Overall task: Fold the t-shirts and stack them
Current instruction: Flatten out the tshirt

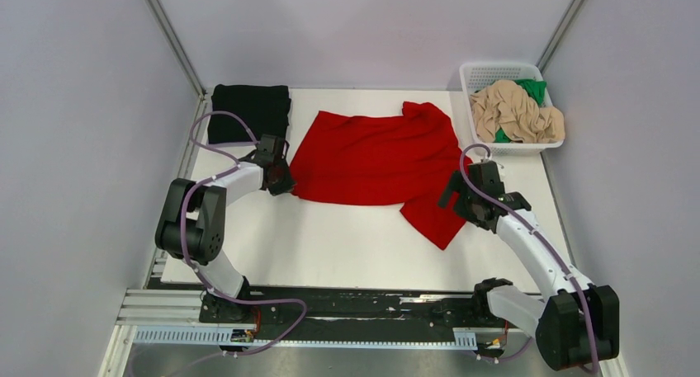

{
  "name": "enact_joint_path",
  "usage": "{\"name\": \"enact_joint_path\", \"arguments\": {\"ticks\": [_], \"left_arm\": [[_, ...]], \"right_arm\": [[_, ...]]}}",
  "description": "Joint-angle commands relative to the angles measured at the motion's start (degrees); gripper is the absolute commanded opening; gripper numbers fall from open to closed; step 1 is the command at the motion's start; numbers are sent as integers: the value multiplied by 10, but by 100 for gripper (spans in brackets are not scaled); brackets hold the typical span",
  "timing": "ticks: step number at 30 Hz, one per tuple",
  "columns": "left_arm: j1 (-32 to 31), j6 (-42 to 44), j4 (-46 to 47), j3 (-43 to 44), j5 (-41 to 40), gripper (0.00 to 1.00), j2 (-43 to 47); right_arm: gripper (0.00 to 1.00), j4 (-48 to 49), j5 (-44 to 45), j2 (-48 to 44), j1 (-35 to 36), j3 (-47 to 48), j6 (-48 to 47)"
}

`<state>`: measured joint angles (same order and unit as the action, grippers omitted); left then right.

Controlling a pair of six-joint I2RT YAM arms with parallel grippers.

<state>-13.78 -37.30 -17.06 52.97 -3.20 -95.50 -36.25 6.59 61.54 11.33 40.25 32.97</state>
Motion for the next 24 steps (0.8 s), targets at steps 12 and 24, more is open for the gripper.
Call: {"name": "enact_joint_path", "arguments": {"ticks": [12,24], "left_arm": [[-1,15,-72,-68,-19,0,134],[0,12,-75,-88,-27,0,171]], "right_arm": [[87,-110,2,77,100,3,104],[66,-72,-36,143,124,-23,102]]}}
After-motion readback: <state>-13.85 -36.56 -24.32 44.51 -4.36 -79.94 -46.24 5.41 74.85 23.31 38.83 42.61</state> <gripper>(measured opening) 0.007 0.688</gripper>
